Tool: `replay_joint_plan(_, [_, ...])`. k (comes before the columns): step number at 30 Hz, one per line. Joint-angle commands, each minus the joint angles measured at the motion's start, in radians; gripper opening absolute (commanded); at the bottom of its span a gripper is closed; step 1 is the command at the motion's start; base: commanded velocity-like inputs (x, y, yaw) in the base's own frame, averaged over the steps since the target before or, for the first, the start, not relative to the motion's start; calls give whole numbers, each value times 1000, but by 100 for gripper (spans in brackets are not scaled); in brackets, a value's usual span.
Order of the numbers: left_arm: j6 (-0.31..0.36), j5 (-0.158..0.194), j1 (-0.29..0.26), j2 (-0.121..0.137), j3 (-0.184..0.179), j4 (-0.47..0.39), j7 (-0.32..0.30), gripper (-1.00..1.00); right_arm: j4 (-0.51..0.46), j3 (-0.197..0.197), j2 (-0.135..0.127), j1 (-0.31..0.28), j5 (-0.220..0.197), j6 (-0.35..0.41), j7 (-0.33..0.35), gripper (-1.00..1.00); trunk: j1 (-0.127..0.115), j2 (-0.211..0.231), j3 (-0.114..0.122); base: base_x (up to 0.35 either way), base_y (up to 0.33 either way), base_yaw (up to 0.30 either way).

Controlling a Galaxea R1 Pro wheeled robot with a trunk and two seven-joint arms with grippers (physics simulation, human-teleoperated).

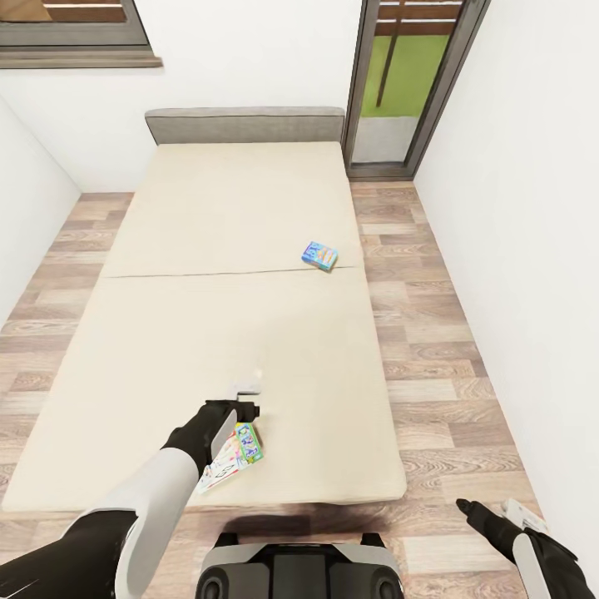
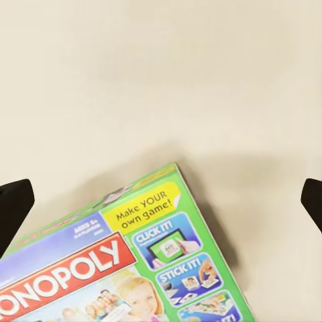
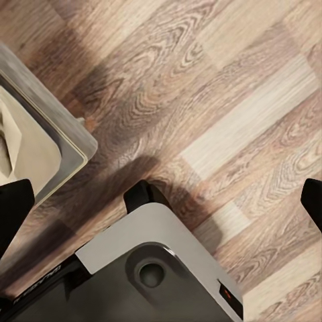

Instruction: Put all the toys in the child's room - the three board games (two on the bed and one on the table), the two jigsaw puzzles on the table, and the tennis ball on the table - inside the toy box on the table in the child's room.

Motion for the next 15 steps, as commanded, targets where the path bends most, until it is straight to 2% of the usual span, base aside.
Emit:
replay_joint_plan(1, [9, -5, 0, -1, 6, -2, 0, 100, -1, -1, 1, 0, -2, 6, 2, 100, 0, -1, -1, 0, 0, 0])
replay_joint_plan(15, [28, -6, 0, 0, 8, -4, -2, 100, -1, 0, 1, 0, -4, 6, 2, 100, 0, -1, -1, 0, 0, 0])
